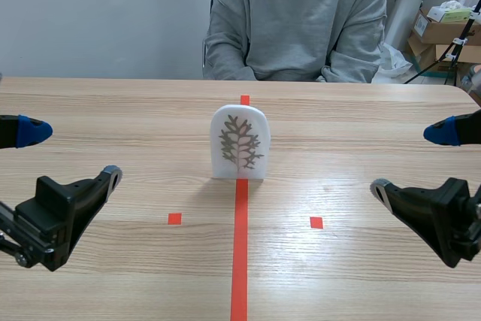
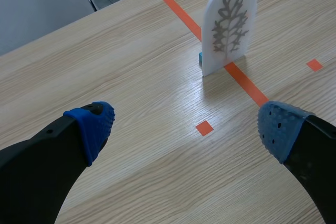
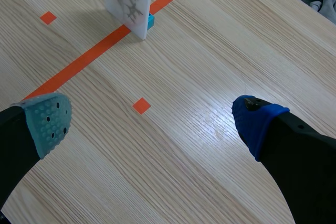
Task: Do the leaf sorting experiment
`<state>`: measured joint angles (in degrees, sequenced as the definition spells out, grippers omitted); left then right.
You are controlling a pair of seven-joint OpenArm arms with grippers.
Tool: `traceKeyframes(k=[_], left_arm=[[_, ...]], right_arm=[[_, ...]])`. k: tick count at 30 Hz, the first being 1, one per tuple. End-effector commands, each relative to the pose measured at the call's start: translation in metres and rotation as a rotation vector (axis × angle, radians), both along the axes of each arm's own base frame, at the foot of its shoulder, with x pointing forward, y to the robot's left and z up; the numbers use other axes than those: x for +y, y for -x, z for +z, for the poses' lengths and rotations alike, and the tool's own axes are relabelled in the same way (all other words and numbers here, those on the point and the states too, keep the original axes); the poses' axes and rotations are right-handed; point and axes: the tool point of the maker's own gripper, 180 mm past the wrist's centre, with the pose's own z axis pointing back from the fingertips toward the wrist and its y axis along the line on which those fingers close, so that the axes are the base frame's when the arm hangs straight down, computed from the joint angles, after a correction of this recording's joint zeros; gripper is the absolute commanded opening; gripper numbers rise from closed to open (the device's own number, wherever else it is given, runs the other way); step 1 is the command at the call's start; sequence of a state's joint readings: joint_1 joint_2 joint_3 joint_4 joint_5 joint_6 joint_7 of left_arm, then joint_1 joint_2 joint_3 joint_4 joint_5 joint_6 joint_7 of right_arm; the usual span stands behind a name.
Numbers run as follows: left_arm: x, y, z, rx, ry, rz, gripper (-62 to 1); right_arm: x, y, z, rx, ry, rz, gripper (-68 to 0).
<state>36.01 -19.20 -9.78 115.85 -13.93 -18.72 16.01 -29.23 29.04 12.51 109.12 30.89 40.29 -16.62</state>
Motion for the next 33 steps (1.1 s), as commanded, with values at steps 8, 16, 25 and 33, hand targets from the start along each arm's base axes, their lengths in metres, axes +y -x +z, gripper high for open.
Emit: traceKeyframes(k=[8,16,25,33], left_arm=[[0.003,-0.016,-0.006,-0.019,-0.005,-0.032,-2.8],[0.003,-0.056,-0.054,0.048,-0.044,-0.146,-2.8],[-0.036,-0.107,-0.099,0.117,-0.101,-0.280,-2.8],[-0.088,-0.134,-0.120,0.157,-0.116,-0.370,-2.8]], right_arm=[[0.000,-0.005,0.008,-0.028,-0.012,0.002,-4.1],[0.000,-0.005,0.008,-0.028,-0.012,0.002,-4.1],[0.000,-0.005,0.008,-0.028,-0.011,0.002,-4.1],[0.000,-0.005,0.007,-0.028,-0.007,0.002,-4.1]])
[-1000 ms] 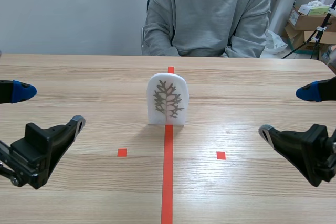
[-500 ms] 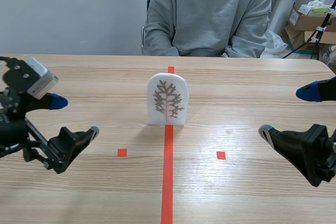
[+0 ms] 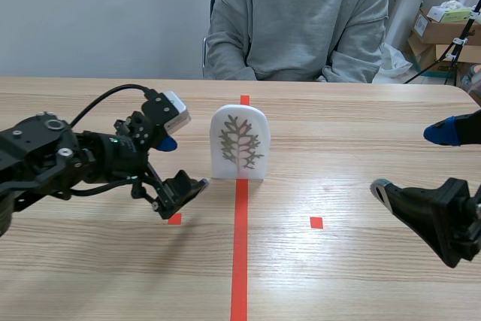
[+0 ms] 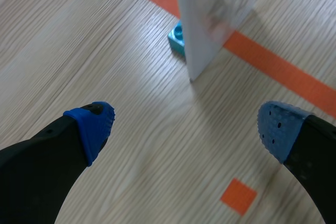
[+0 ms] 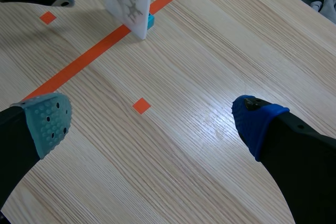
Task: Do the leaf sorting experiment
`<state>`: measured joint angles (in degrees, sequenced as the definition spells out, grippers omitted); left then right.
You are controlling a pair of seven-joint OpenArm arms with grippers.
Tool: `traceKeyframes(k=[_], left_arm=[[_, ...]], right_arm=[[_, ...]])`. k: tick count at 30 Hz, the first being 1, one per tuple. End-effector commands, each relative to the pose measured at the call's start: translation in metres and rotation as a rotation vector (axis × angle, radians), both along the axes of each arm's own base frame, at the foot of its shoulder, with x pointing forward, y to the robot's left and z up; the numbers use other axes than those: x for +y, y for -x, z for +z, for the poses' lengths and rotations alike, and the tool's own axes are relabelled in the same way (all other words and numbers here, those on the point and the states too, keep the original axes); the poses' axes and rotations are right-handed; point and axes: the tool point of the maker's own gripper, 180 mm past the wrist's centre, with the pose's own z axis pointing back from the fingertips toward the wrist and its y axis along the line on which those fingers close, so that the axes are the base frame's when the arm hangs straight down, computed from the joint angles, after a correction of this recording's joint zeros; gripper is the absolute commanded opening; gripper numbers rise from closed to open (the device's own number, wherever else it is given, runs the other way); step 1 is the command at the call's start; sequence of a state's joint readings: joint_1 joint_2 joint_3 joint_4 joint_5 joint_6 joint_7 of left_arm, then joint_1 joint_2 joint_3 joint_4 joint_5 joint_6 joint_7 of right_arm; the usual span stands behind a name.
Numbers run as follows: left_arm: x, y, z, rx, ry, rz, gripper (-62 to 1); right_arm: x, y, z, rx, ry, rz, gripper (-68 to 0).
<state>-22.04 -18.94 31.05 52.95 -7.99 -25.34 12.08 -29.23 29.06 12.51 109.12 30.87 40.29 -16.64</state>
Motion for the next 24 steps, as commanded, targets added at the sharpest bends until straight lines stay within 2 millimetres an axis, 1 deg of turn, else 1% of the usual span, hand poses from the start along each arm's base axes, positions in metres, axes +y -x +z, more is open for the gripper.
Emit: traceKeyframes(k=[1,5,8,13,24], left_arm=[[-0.020,-0.011,0.022,-0.053,0.065,-0.018,-2.8],[-0.045,-0.017,0.024,-0.054,0.088,-0.046,-2.8],[-0.060,-0.017,0.024,-0.043,0.111,-0.054,-2.8],[-0.078,-0.014,0.024,-0.045,0.126,-0.071,-2.8],[-0.081,-0.015,0.025,-0.049,0.136,-0.069,-3.0]], right_arm=[[0.000,-0.005,0.007,-0.028,-0.008,0.001,-4.1],[0.000,-0.005,0.007,-0.028,-0.008,0.001,-4.1],[0.000,-0.005,0.007,-0.028,-0.008,0.001,-4.1],[0.000,-0.005,0.008,-0.029,-0.008,0.002,-4.1],[0.000,-0.005,0.007,-0.029,-0.008,0.002,-4.1]])
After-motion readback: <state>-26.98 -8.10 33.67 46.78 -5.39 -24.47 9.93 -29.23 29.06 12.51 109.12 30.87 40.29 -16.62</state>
